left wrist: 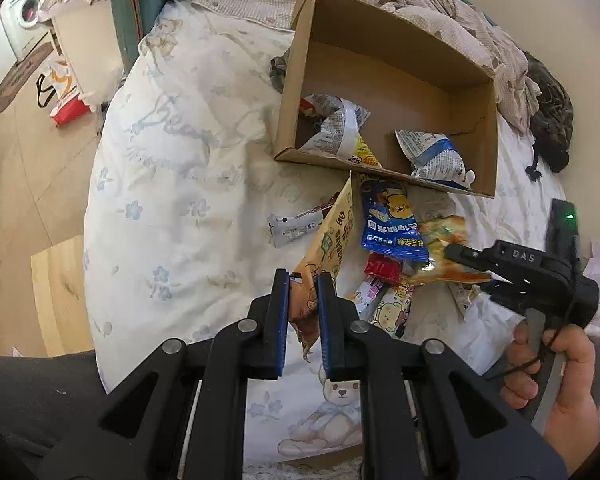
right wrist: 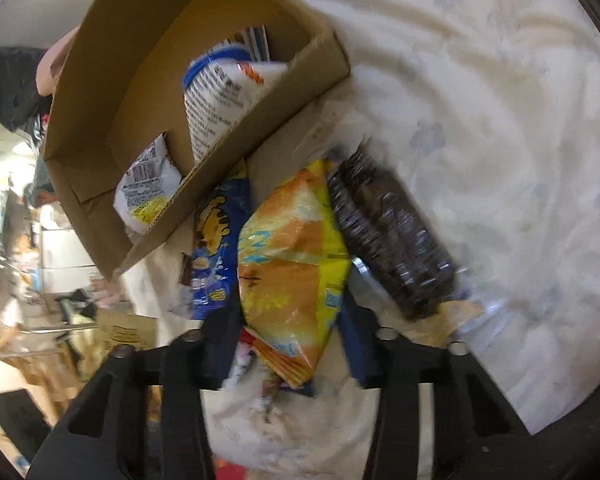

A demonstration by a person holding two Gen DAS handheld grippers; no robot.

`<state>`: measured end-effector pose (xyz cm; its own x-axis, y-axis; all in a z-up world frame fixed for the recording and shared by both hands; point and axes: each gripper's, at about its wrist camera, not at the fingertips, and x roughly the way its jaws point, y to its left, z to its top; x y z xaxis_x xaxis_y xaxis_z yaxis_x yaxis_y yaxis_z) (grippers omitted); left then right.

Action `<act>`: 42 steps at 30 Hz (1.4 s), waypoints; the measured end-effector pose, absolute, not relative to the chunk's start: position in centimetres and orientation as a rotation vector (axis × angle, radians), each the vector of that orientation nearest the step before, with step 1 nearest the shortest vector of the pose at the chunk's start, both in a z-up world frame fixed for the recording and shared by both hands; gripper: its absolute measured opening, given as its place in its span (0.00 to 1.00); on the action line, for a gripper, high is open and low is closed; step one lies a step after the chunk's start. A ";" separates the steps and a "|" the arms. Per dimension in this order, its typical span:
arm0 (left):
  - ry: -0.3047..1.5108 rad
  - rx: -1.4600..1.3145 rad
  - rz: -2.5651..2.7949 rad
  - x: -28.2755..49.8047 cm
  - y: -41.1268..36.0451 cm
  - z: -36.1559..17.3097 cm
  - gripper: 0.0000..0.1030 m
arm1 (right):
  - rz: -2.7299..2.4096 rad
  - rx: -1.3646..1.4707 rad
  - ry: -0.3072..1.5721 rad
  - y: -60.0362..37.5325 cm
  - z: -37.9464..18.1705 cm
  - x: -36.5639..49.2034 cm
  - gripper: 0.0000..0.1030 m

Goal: Organize snacks
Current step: 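Lift the orange packet with left tool while right tool grasps yellow chip bag, then lower both packets into the box and open both tools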

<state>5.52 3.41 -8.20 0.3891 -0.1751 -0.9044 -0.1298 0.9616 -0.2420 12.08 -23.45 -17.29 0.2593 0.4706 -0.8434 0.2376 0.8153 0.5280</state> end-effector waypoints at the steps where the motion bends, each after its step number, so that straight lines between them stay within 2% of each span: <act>1: 1.175 -0.287 -0.027 5.5 3.4 -8.2 0.10 | 0.186 0.635 1.309 -23.5 -16.8 11.9 0.31; 5: 1.177 -0.284 -0.018 5.5 3.5 -8.4 0.10 | 0.225 0.598 1.245 -23.6 -14.7 10.6 0.28; 21: 1.123 -0.245 0.033 3.5 4.2 -7.4 0.10 | 0.338 0.680 1.036 -25.6 -9.1 3.2 0.27; 33: 0.909 -0.228 0.057 1.7 4.5 -0.1 0.10 | 0.430 0.606 0.863 -26.4 -2.3 0.8 0.27; 42: 0.836 -0.203 0.035 4.9 3.8 4.0 0.10 | 0.436 0.594 0.794 -27.0 1.3 3.3 0.27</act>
<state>4.85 3.82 4.00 0.6712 -0.0486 -0.7396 -0.1110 0.9800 -0.1652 3.34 -26.96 1.27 0.6281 0.5694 -0.5303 -0.1423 0.7541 0.6412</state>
